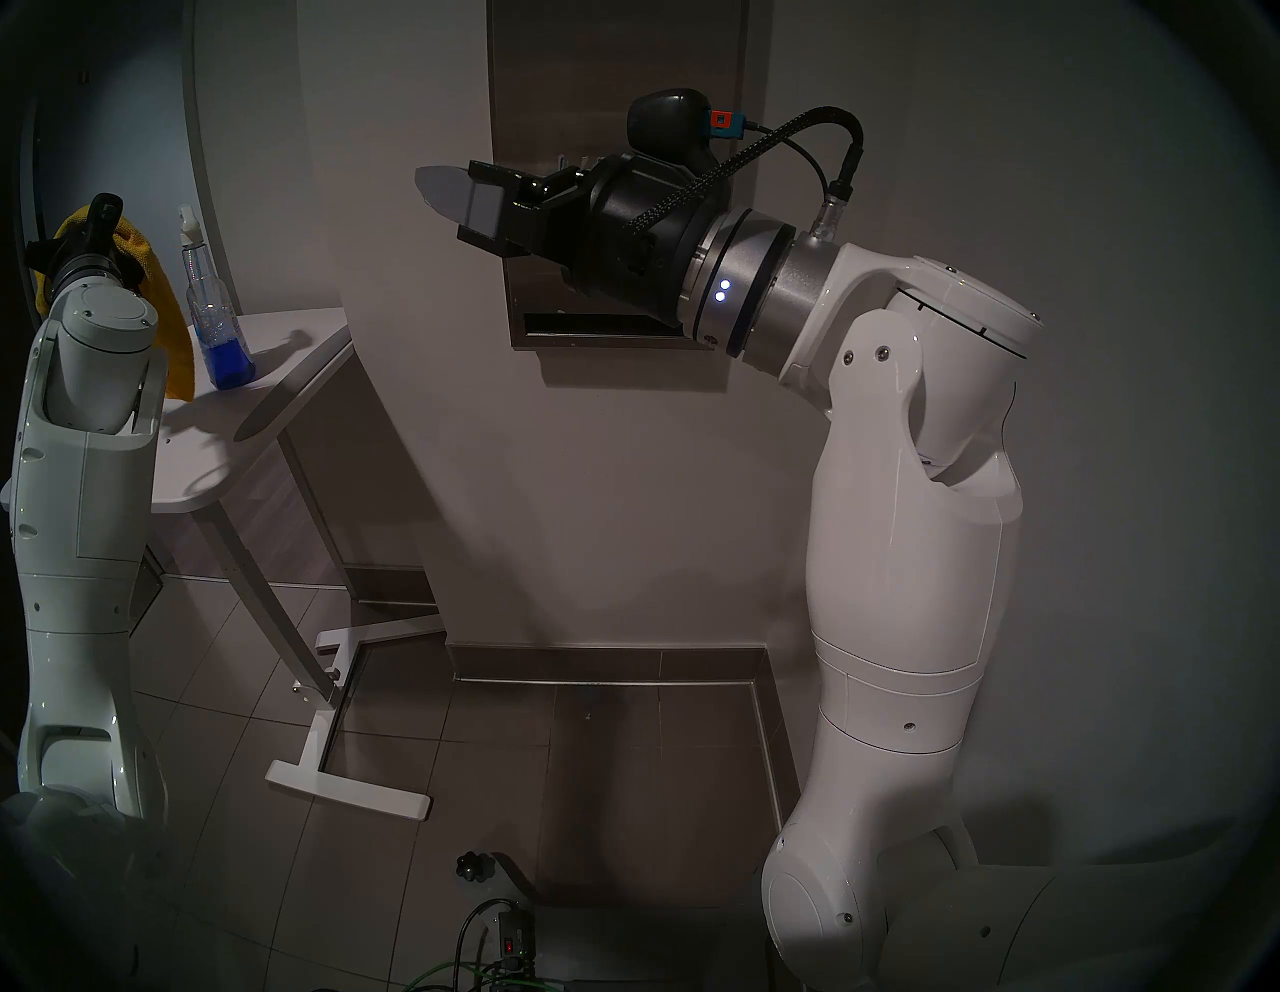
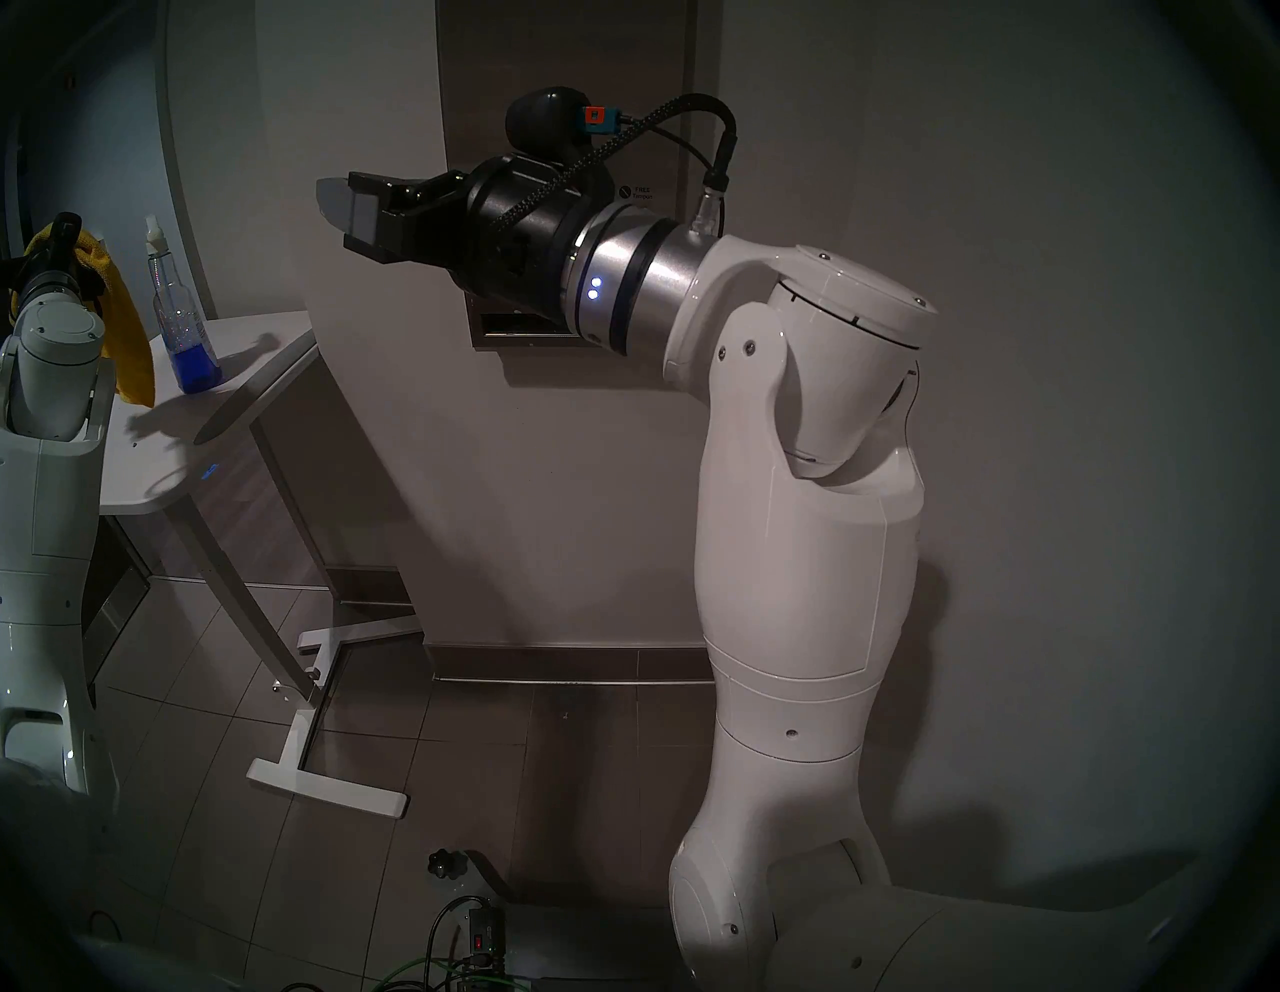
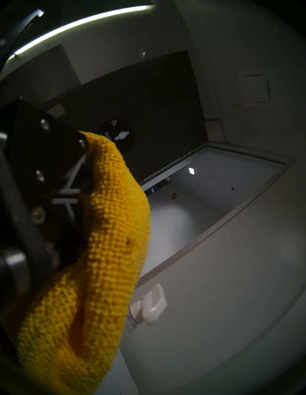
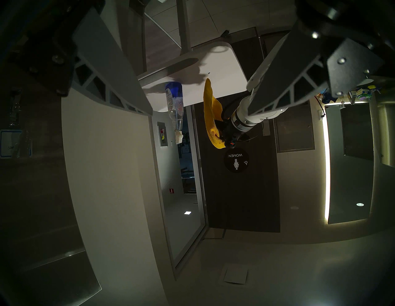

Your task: Pick up the cloth and wipe the surface

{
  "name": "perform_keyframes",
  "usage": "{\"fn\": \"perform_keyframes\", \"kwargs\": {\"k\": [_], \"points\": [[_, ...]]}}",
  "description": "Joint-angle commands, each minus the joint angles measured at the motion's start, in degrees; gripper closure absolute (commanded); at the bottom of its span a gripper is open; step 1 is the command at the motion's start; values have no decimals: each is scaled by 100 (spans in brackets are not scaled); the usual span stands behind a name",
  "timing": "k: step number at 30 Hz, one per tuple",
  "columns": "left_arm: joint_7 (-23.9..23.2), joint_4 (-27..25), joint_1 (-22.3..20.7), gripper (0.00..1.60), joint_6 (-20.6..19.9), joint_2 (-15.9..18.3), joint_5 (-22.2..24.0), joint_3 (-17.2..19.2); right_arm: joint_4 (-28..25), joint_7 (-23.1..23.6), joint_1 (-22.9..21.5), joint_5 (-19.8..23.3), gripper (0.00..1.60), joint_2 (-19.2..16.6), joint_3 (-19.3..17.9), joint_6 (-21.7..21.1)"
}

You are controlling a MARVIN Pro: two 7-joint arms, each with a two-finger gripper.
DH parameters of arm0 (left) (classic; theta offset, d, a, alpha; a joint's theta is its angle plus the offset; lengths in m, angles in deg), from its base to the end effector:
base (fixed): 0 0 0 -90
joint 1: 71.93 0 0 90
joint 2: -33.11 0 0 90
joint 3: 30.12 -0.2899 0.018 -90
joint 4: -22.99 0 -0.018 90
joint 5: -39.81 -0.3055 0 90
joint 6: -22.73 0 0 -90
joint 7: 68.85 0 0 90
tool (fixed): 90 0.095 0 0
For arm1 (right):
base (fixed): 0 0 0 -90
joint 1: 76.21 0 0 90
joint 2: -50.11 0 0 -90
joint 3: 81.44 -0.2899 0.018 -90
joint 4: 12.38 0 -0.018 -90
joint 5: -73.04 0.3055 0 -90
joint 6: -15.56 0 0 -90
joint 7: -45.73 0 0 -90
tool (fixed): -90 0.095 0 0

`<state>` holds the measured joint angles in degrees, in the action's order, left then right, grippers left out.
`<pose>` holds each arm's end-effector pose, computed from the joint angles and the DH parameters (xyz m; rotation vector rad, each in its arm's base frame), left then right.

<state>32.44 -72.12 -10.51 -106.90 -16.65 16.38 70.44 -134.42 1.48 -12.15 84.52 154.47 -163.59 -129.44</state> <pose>0.4207 0.2939 0.0333 -1.2991 -0.0936 -1.3465 0.3462 0.1582 0.0337 -1.2651 -0.7659 -1.5621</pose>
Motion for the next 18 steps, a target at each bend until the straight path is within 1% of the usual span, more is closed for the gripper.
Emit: {"fn": "perform_keyframes", "kwargs": {"k": [1, 4, 5, 6, 7, 8, 10, 13, 15, 16, 18], "points": [[-559, 316, -29, 160, 331, 658, -725, -769, -103, 9, -86, 16, 9, 19, -18, 29], [-929, 426, 141, 160, 424, 842, -997, -1085, -103, 9, -86, 17, 9, 18, -19, 29], [-929, 426, 141, 160, 424, 842, -997, -1085, -103, 9, -86, 17, 9, 18, -19, 29], [-1029, 471, 169, 160, 436, 895, -1158, -1161, -104, 9, -86, 18, 9, 18, -20, 29], [-1273, 580, 203, 160, 452, 1024, -1407, -1258, -106, 9, -87, 19, 9, 18, -20, 29], [-1378, 645, 188, 160, 458, 1011, -1545, -1247, -108, 9, -85, 18, 9, 21, -21, 29], [-1661, 756, 153, 160, 511, 1138, -1765, -1302, -111, 9, -87, 19, 9, 21, -22, 30], [-1941, 892, 56, 160, 520, 1268, -2073, -1327, -113, 9, -87, 20, 9, 21, -23, 30], [-2147, 950, 14, 160, 521, 1522, -2148, -1412, -112, 9, -93, 23, 9, 12, -22, 29], [-2199, 994, -55, 160, 524, 1408, -2234, -1317, -114, 8, -87, 21, 9, 21, -24, 30], [-2272, 1015, -74, 160, 533, 1475, -2277, -1334, -114, 8, -87, 22, 9, 21, -24, 30]]}}
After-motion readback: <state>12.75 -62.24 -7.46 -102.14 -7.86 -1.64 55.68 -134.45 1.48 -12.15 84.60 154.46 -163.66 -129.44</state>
